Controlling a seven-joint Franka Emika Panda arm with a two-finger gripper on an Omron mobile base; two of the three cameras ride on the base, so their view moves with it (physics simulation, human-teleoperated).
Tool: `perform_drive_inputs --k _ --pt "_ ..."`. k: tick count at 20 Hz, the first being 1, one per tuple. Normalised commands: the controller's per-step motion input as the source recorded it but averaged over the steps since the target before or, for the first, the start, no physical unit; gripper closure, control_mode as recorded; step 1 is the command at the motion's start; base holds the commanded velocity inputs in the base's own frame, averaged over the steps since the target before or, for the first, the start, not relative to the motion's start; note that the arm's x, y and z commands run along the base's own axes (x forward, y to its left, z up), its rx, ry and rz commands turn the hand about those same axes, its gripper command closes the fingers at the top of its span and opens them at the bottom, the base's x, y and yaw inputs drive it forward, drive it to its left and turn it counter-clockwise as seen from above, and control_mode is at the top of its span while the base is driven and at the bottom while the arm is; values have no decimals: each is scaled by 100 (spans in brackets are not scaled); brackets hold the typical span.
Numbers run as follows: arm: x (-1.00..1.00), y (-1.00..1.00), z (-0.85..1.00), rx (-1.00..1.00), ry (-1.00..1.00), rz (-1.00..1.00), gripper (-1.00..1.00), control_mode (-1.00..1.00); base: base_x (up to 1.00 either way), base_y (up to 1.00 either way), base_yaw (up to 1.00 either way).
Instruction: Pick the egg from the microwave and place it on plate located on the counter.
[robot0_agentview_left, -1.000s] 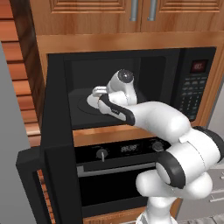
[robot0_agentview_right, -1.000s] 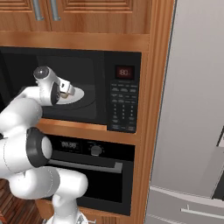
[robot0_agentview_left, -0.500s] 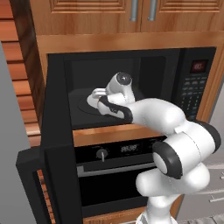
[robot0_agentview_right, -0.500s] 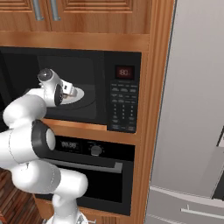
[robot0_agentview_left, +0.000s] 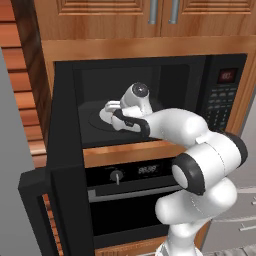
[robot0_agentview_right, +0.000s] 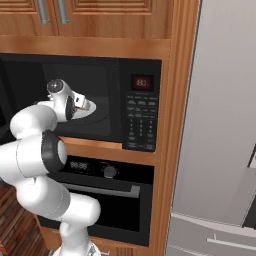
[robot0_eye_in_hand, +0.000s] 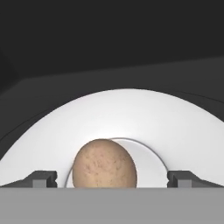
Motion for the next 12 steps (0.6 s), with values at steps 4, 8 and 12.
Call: perform_drive_inputs --k 4,8,12 --pt "18 0 -12 0 0 0 -100 -100 0 0 0" --pt "8 0 -12 0 1 0 -100 -100 0 0 0" --pt "0 0 0 0 0 0 -100 -100 0 0 0"
